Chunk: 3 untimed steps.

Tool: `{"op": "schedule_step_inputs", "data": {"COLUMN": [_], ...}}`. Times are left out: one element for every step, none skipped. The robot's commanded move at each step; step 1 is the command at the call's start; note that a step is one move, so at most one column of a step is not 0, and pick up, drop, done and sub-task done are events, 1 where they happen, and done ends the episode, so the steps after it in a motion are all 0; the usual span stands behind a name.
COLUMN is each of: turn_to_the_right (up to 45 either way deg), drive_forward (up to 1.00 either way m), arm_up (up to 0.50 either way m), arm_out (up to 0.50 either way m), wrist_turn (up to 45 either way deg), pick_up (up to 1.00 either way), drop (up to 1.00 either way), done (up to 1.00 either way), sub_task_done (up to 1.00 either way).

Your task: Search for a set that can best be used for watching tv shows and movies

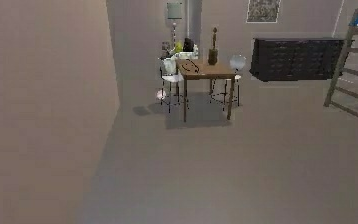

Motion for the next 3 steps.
{"op": "schedule_step_inputs", "data": {"turn_to_the_right": [24.0,0.0,0.0], "drive_forward": [0.0,1.0,1.0], "arm_up": [0.0,0.0,0.0], "arm_out": [0.0,0.0,0.0], "wrist_turn": [0.0,0.0,0.0], "pick_up": [0.0,0.0,0.0], "drop": [0.0,0.0,0.0], "done": [0.0,0.0,0.0], "sub_task_done": [0.0,0.0,0.0]}}
